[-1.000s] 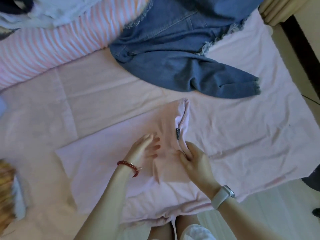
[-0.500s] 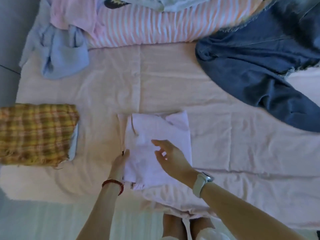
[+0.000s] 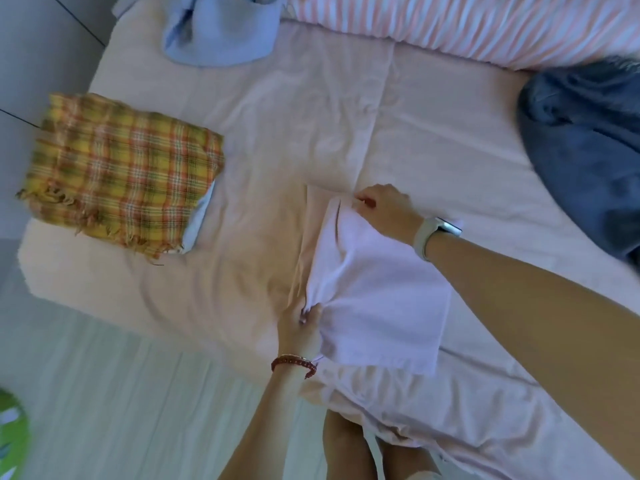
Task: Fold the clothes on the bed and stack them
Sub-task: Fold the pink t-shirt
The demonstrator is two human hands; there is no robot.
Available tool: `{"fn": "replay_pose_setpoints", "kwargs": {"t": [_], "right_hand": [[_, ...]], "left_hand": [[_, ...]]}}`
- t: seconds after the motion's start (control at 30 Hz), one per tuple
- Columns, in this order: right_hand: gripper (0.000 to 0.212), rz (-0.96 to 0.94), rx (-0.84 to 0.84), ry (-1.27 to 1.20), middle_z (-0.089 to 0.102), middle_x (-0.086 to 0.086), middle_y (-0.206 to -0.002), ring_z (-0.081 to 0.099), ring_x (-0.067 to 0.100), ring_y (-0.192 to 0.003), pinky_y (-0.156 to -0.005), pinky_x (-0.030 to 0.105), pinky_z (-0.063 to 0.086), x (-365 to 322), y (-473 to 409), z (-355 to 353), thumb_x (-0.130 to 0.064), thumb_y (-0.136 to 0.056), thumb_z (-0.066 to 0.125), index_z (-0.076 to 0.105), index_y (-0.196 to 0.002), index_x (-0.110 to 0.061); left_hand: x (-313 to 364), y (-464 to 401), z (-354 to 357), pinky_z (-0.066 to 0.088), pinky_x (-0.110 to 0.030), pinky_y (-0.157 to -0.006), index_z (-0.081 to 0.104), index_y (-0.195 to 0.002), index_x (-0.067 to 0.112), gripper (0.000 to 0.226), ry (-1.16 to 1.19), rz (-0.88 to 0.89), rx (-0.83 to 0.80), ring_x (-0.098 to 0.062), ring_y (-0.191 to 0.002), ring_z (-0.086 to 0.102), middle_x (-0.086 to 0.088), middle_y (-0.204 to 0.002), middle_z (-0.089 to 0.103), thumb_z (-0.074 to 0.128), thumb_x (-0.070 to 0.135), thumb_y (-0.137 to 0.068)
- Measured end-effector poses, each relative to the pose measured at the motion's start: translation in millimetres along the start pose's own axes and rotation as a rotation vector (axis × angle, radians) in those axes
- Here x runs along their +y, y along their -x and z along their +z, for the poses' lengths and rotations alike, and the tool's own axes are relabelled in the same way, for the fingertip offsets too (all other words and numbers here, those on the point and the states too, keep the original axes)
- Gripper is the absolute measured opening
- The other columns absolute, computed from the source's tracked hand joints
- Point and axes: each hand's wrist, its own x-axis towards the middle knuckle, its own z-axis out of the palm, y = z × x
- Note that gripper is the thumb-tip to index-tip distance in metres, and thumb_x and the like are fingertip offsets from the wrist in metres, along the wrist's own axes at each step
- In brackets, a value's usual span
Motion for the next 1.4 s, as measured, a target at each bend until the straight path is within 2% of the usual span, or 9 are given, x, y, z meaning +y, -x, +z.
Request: {"fn": "replay_pose_setpoints", "kwargs": {"t": [0.07, 0.2, 0.3, 0.47, 0.67, 0.87, 1.03, 1.3, 1.4], "right_hand": [[0.015, -0.030, 0.061, -0.102, 0.047, -0.001, -0.081, 0.046, 0.020, -0.083, -0.074, 0.027, 0.032, -10.5, -5.0, -2.2, -0.021, -0.093, 0.051, 0.058, -0.081, -0.014], [0.022, -0.115, 0.126, 0.003, 0.048, 0.003, -0.097, 0.053, 0.025, -0.091, -0.084, 0.032, 0.036, -23.5, -7.3, 4.3, -0.021, -0.094, 0.050, 0.062, -0.110, -0.012], [0.037, -0.062, 0.144, 0.099, 0.051, 0.006, -0.118, 0.048, 0.025, -0.113, -0.096, 0.038, 0.030, -20.2, -6.0, 11.6, -0.019, -0.094, 0.047, 0.051, -0.130, -0.020], [0.042, -0.162, 0.464, 0.146, 0.060, 0.014, -0.107, 0.057, 0.035, -0.097, -0.094, 0.050, 0.040, 2.2, 31.8, 17.2, -0.010, -0.083, 0.038, 0.060, -0.119, -0.008], [0.045, -0.037, 0.348, 0.410, 0.056, 0.014, -0.127, 0.049, 0.034, -0.121, -0.103, 0.062, 0.025, 50.6, 77.4, 45.8, -0.018, -0.084, 0.033, 0.054, -0.124, -0.012], [0.060, 0.081, 0.074, 0.401, 0.031, 0.010, -0.151, 0.028, 0.032, -0.139, -0.107, 0.058, 0.021, 69.9, 72.1, 49.5, -0.036, -0.090, 0.016, 0.032, -0.145, -0.019], [0.053, 0.203, -0.045, 0.362, -0.007, 0.000, -0.157, -0.006, 0.023, -0.144, -0.111, 0.053, 0.004, 83.8, 61.5, 51.8, -0.051, -0.096, 0.008, -0.002, -0.147, -0.040], [0.054, 0.168, 0.017, 0.333, 0.009, 0.009, -0.156, 0.004, 0.028, -0.144, -0.110, 0.062, 0.005, 77.1, 64.3, 42.9, -0.038, -0.096, 0.016, 0.015, -0.149, -0.027], [0.053, 0.029, 0.249, 0.307, 0.042, 0.020, -0.142, 0.034, 0.039, -0.134, -0.106, 0.067, 0.019, 63.4, 75.8, 44.2, -0.028, -0.090, 0.025, 0.049, -0.133, -0.008]], "left_hand": [[0.8, 1.8, -6.4, 0.047, -0.036, -0.049, 0.043, -0.061, 0.009, 0.030, 0.081, -0.108, -0.013, -0.012, -0.061, 0.029, 0.006, -0.057, 0.030, 0.056, 0.008, -0.088], [5.4, -1.4, -17.7, 0.034, -0.016, -0.035, 0.047, -0.067, 0.008, 0.021, 0.055, -0.153, 0.029, -0.021, -0.062, 0.030, -0.001, -0.061, 0.032, 0.048, 0.005, -0.087], [24.7, -15.6, -25.1, 0.042, -0.016, -0.065, 0.062, -0.101, 0.012, 0.018, -0.026, -0.040, 0.123, -0.025, -0.079, 0.058, -0.003, -0.083, 0.062, 0.054, 0.009, -0.086], [76.2, -66.4, -16.9, 0.038, -0.017, -0.084, 0.057, -0.123, 0.016, 0.034, -0.059, 0.186, 0.174, -0.014, -0.096, 0.054, -0.004, -0.124, 0.055, 0.058, 0.024, -0.091], [104.0, -118.2, 15.7, 0.033, -0.018, -0.070, 0.068, -0.104, 0.015, 0.020, -0.347, 0.339, 0.079, -0.019, -0.098, 0.059, -0.007, -0.112, 0.065, 0.053, 0.022, -0.092], [101.8, -119.0, 13.7, 0.035, -0.007, -0.058, 0.065, -0.081, 0.005, 0.008, 0.070, 0.226, 0.121, 0.007, -0.055, 0.046, 0.004, -0.070, 0.055, 0.060, 0.006, -0.087], [101.0, -123.5, -4.0, 0.037, -0.011, -0.055, 0.056, -0.064, 0.016, 0.025, 0.102, 0.135, 0.079, -0.006, -0.058, 0.042, 0.002, -0.064, 0.049, 0.059, 0.010, -0.088], [104.2, -108.8, 13.7, 0.036, -0.023, -0.066, 0.060, -0.091, 0.002, 0.021, -0.102, 0.055, 0.395, -0.024, -0.078, 0.049, -0.011, -0.090, 0.054, 0.041, 0.009, -0.094], [88.5, -88.5, 15.1, 0.033, -0.042, -0.097, 0.052, -0.127, 0.007, 0.038, -0.528, 0.545, 0.467, -0.034, -0.122, 0.043, -0.017, -0.131, 0.049, 0.044, 0.015, -0.090]]}}
